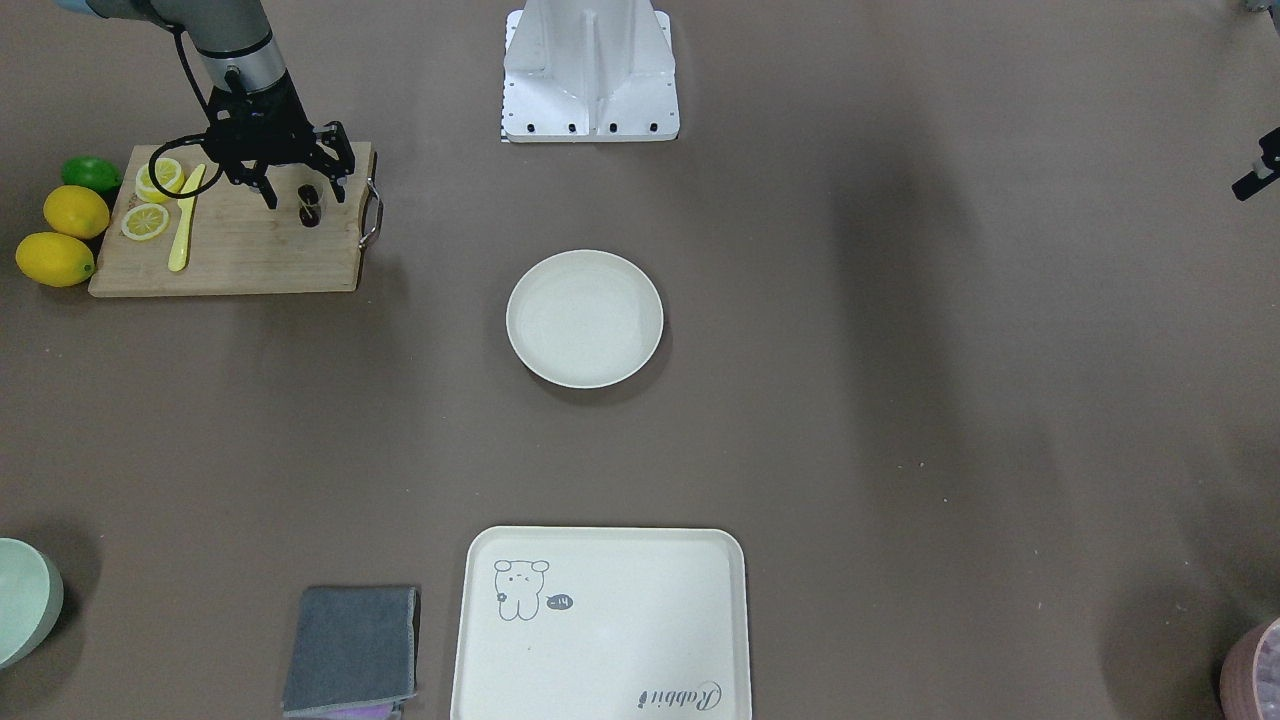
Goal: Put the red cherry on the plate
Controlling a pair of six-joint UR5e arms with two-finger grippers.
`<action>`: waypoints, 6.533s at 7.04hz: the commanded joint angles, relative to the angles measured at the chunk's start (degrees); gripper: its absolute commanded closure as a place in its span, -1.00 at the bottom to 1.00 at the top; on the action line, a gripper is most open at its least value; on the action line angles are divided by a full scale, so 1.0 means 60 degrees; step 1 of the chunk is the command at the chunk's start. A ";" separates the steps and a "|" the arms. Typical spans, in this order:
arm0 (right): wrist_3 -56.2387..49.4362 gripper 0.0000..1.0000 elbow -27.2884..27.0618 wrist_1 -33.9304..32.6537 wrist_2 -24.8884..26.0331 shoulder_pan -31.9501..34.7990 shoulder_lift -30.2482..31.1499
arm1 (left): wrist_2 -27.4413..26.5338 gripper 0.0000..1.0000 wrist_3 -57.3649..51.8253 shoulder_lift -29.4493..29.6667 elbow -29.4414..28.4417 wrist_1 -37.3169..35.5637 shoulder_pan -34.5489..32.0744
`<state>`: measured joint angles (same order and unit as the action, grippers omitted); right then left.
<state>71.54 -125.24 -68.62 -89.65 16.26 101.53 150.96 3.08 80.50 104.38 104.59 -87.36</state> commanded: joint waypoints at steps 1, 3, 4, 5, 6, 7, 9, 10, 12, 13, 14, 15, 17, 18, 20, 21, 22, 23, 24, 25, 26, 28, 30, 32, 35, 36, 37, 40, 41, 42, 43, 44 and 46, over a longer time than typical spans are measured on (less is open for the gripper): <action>0.0015 -0.43 -0.0001 -0.0004 0.0277 -0.0234 0.0114 | 0.0020 -0.96 0.0000 -0.0043 0.0035 -0.0001 0.0000; 0.0015 0.09 0.0029 -0.0004 0.0278 -0.0264 0.0071 | 0.0020 -0.96 0.0000 -0.0028 0.0021 -0.0001 0.0000; 0.0015 0.45 0.0043 -0.0018 0.0278 -0.0264 0.0012 | 0.0020 -0.96 0.0000 -0.0014 0.0035 -0.0001 0.0000; 0.0015 0.74 0.0000 -0.0019 0.0264 -0.0278 -0.0032 | 0.0020 -0.96 0.0000 0.0001 0.0065 -0.0001 0.0000; 0.0015 1.00 -0.0001 -0.0019 0.0264 -0.0264 -0.0032 | 0.0020 -0.96 0.0000 -0.0013 0.0079 -0.0001 0.0000; 0.0015 1.00 -0.0001 -0.0019 0.0249 -0.0249 -0.0032 | 0.0020 -0.96 0.0000 0.0001 0.0065 -0.0001 0.0000; -0.0086 1.00 -0.0030 -0.0019 0.0104 0.0085 -0.0047 | 0.0005 -0.96 0.0015 0.0118 0.0021 -0.0001 0.0015; -0.0160 1.00 -0.0103 -0.0019 -0.0478 0.0682 -0.0047 | 0.0005 -0.96 0.0334 0.0162 0.0064 0.0014 0.0029; -0.1252 1.00 -0.1137 -0.0745 -0.2611 0.2830 -0.0017 | 0.0005 -0.96 0.0396 0.0279 0.0065 0.0014 0.0044; -0.1738 1.00 -0.1825 -0.1911 -0.4058 0.3958 -0.0409 | 0.0020 -0.96 0.0439 0.0308 0.0050 0.0014 0.0044; -0.2410 1.00 -0.1962 -0.3721 -0.5435 0.5434 -0.1892 | 0.0020 -0.96 0.0469 0.0309 0.0079 0.0014 0.0044; -0.2880 1.00 -0.1949 -0.6030 -0.5986 0.6174 -0.3763 | 0.0020 -0.96 0.0483 0.0338 0.0079 0.0014 0.0044; -0.3222 1.00 -0.0814 -0.8990 -0.5860 0.6255 -0.7137 | 0.0020 -0.96 0.0527 0.0411 0.0050 0.0014 0.0044; -0.3193 1.00 0.0368 -0.9027 -0.5758 0.6211 -0.8181 | 0.0020 -0.96 0.0629 0.0469 0.0065 0.0014 0.0044; -0.2698 1.00 0.2392 -0.8955 -0.4299 0.4958 -0.9826 | 0.0005 -0.96 0.0674 0.0528 0.0036 -0.0001 0.0044; -0.2028 1.00 0.3069 -0.8418 -0.3799 0.4357 -1.0107 | 0.0005 -0.96 0.0674 0.0528 0.0021 -0.0001 0.0044; -0.1122 1.00 0.3525 -0.7455 -0.3156 0.3611 -1.0052 | 0.0005 -0.96 0.0659 0.0529 0.0021 -0.0001 0.0044; -0.0547 1.00 0.4052 -0.6952 -0.2555 0.3038 -1.0240 | 0.0005 -0.96 0.0659 0.0514 0.0035 0.0014 0.0030; -0.0092 1.00 0.4593 -0.6773 -0.2273 0.2713 -1.0576 | 0.0005 -0.96 0.0659 0.0470 0.0065 0.0000 0.0015; 0.0217 1.00 0.5309 -0.6250 -0.1923 0.2405 -1.0869 | 0.0005 -0.96 0.0659 0.0455 0.0050 -0.0001 0.0015; 0.0510 1.00 0.6027 -0.5302 -0.1557 0.2083 -1.0857 | 0.0005 -0.96 0.0659 0.0412 0.0065 0.0014 0.0000; 0.0601 1.00 0.6982 -0.4492 -0.0954 0.1569 -1.0828 | -0.0009 -0.96 0.0659 0.0397 0.0050 0.0014 -0.0029; 0.0572 1.00 0.7338 -0.4121 -0.0675 0.1305 -1.0712 | -0.0009 -0.96 0.0659 0.0382 0.0007 0.0014 -0.0044; 0.0455 1.00 0.7251 -0.4120 -0.0674 0.1202 -1.0565 | -0.0009 -0.96 0.0659 0.0353 -0.0037 0.0014 -0.0044; 0.0455 0.89 0.6929 -0.4135 -0.0761 0.1187 -1.0418 | -0.0024 -0.96 0.0659 0.0396 -0.0052 0.0014 -0.0029; 0.0455 0.05 0.6783 -0.4149 -0.0762 0.1187 -1.0389 | -0.0024 -0.96 0.0659 0.0426 -0.0081 0.0014 -0.0044; 0.0455 -0.70 0.6636 -0.4178 -0.0762 0.1187 -1.0389 | -0.0024 -0.96 0.0659 0.0411 -0.0096 0.0014 -0.0029; -0.0620 -0.97 0.3336 -0.5884 -0.2171 0.2686 -0.8783 | -0.0258 -0.96 0.0674 0.0557 -0.0228 0.0000 -0.0015; -0.1775 -0.98 0.2541 -0.6313 -0.3038 0.3681 -0.8067 | -0.0287 -0.96 0.0746 0.0804 -0.0431 -0.0030 0.0015; -0.3106 -0.98 0.2403 -0.6317 -0.3844 0.4750 -0.7537 | -0.0288 -0.96 0.0805 0.1053 -0.0651 -0.0146 0.0015; -0.4352 -0.98 0.2358 -0.6274 -0.4708 0.5834 -0.6894 | -0.0288 -0.96 0.0820 0.1056 -0.0682 -0.0162 0.0029; -0.6032 -0.98 0.2517 -0.6346 -0.6080 0.7309 -0.6264 | -0.0636 -0.96 0.0951 0.1143 -0.0682 -0.0220 0.0030; -1.0452 -0.98 0.3536 -0.6332 -0.6853 0.9832 -0.4914 | -0.1254 -0.96 0.1187 0.1290 -0.0741 -0.0220 0.0131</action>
<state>24.62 -108.24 -106.62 -127.36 65.91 67.71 145.01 9.63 87.83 100.15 103.32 -86.93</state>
